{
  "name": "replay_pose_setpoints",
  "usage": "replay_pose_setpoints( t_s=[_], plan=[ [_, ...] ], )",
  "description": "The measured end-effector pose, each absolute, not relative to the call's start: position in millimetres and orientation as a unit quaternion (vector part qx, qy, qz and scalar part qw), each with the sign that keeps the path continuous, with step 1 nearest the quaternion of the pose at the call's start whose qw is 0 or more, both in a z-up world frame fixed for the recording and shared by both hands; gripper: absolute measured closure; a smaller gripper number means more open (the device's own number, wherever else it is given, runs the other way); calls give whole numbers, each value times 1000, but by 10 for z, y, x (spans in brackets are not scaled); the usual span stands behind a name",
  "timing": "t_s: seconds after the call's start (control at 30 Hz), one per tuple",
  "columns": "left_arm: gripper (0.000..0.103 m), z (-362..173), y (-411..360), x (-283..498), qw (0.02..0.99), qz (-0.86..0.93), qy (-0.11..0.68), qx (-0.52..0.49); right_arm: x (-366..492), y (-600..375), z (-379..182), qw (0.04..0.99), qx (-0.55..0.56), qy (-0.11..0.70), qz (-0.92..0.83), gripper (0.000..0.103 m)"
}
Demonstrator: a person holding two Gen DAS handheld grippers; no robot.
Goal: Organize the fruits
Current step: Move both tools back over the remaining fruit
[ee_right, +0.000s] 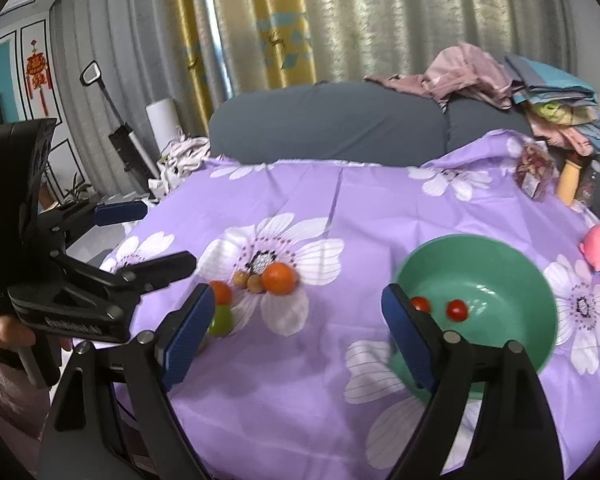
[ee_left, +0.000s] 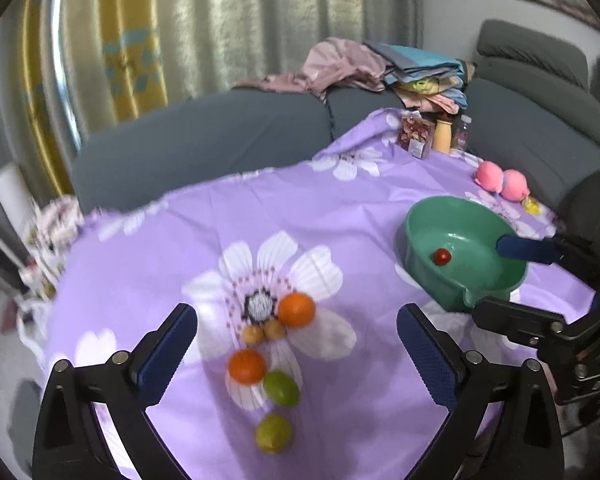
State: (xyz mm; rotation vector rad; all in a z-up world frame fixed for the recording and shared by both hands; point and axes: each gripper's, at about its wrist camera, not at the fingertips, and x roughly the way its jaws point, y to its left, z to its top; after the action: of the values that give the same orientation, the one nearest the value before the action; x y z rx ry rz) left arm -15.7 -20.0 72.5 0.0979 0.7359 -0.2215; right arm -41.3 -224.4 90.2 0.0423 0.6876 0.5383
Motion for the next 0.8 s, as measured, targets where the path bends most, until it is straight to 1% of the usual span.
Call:
replay_pose_setpoints(
  t_s=[0.17, 0.37, 0.7, 0.8],
  plan=[
    [3, 595, 325, -130, 916, -87, 390, -29, -375, -2059, 772, 892, 13, 357, 277, 17],
    [3, 430, 836, -194, 907, -58, 408, -90, -330, -1935, 619, 879, 13, 381, 286, 17],
    [3, 116, 944, -145, 886, -75, 445, -108, -216, -1666, 333, 850, 8, 429, 307, 17],
    [3, 86, 902, -77, 884, -89, 447, -103, -170, -1567, 239, 839, 8, 442, 316, 23]
  ],
)
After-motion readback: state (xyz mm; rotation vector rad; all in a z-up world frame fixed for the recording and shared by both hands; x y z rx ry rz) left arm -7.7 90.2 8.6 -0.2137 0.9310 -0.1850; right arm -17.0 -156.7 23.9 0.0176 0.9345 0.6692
